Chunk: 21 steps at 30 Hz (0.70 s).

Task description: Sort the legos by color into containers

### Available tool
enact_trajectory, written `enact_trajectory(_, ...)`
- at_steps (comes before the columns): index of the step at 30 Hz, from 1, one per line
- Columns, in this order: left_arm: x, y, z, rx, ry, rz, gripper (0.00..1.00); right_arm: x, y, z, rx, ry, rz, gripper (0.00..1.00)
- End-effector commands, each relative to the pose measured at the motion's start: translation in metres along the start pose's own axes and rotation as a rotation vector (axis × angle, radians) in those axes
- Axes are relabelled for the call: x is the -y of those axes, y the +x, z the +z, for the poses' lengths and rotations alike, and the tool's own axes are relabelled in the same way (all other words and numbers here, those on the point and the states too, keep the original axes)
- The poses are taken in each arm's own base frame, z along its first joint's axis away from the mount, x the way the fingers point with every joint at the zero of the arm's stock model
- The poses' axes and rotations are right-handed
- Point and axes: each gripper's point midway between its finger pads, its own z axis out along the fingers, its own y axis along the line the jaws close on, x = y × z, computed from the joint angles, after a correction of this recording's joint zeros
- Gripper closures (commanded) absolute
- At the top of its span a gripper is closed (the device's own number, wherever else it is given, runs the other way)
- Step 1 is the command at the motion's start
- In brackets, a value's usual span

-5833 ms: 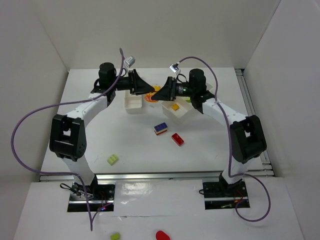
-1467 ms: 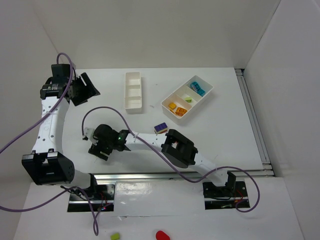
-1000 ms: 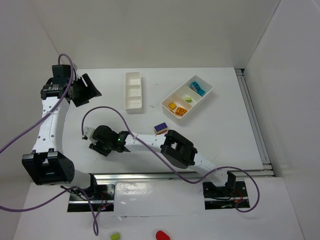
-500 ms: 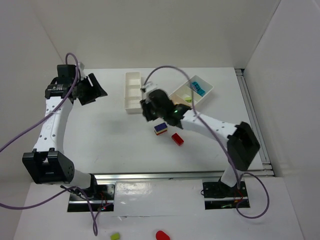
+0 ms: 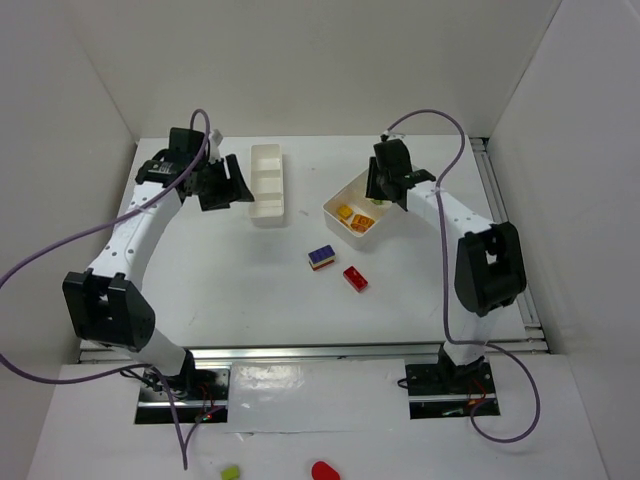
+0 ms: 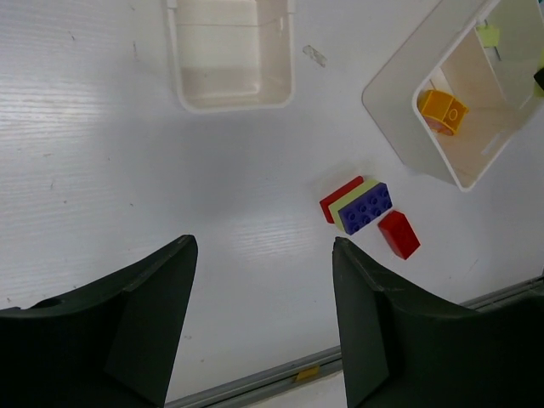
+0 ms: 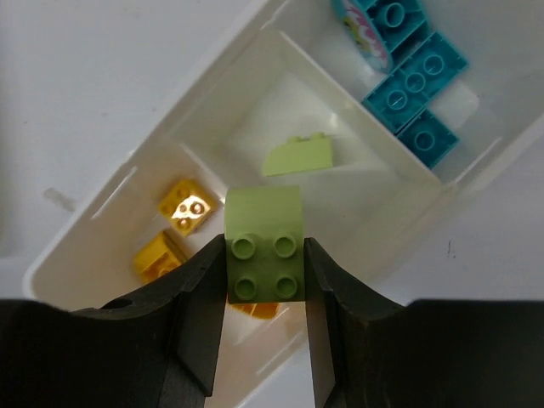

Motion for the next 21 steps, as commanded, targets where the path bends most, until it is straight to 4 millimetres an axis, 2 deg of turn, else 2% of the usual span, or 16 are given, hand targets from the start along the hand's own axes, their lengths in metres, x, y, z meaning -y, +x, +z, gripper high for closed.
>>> enact_trajectory(1, 0.015, -0.009, 0.002, 0.021, 0.016, 0.059, 0.26, 0.009, -0.026, 0.015, 0.033, 0.035, 0.018, 0.77)
enact_trajectory(2, 0.019, -0.011, 0.000, 0.027, 0.024, 0.080, 0.26, 0.013, -0.028, 0.020, 0.033, 0.044, 0.025, 0.76)
enact_trajectory(3, 0.021, -0.010, 0.002, 0.020, 0.017, 0.085, 0.26, 0.014, -0.041, 0.023, 0.058, 0.043, 0.035, 0.76)
enact_trajectory(5, 0.031, -0.006, 0.005, 0.008, 0.033, 0.117, 0.25, 0.024, -0.037, 0.039, 0.038, 0.067, 0.044, 0.72)
enact_trajectory(6, 0.032, -0.004, 0.008, -0.005, 0.026, 0.135, 0.23, 0.022, -0.044, 0.042, 0.049, 0.063, 0.047, 0.68)
enact_trajectory(7, 0.034, 0.003, 0.011, -0.032, 0.023, 0.140, 0.23, 0.024, -0.046, 0.046, 0.049, 0.061, 0.053, 0.64)
enact_trajectory(8, 0.041, 0.003, 0.010, -0.025, 0.030, 0.167, 0.21, 0.026, -0.040, 0.054, 0.029, 0.077, 0.048, 0.51)
enact_trajectory(9, 0.039, 0.009, 0.015, -0.051, 0.014, 0.169, 0.20, 0.024, -0.046, 0.055, 0.036, 0.075, 0.050, 0.44)
enact_trajectory(12, 0.046, 0.017, 0.022, -0.080, 0.019, 0.194, 0.19, 0.024, -0.046, 0.056, 0.024, 0.078, 0.038, 0.29)
enact_trajectory(14, 0.047, 0.021, 0.026, -0.094, 0.021, 0.212, 0.17, 0.020, -0.048, 0.049, 0.033, 0.068, 0.034, 0.27)
enact_trajectory(15, 0.052, 0.020, 0.024, -0.088, 0.032, 0.233, 0.16, 0.021, -0.057, 0.038, 0.059, 0.075, 0.039, 0.27)
enact_trajectory(17, 0.054, 0.026, 0.032, -0.112, 0.031, 0.255, 0.12, 0.021, -0.048, 0.026, 0.051, 0.070, 0.032, 0.30)
enact_trajectory(18, 0.058, 0.025, 0.032, -0.102, 0.025, 0.269, 0.12, 0.012, -0.056, 0.003, 0.078, 0.026, 0.014, 0.33)
enact_trajectory(19, 0.056, 0.025, 0.032, -0.098, 0.016, 0.270, 0.12, 0.006, -0.057, -0.008, 0.103, -0.009, 0.014, 0.36)
enact_trajectory(20, 0.058, 0.026, 0.032, -0.097, 0.012, 0.277, 0.12, -0.001, -0.027, -0.013, 0.056, -0.033, -0.027, 0.39)
enact_trajectory(21, 0.053, 0.025, 0.036, -0.095, -0.016, 0.277, 0.12, -0.011, -0.027, -0.037, 0.074, -0.099, -0.067, 0.39)
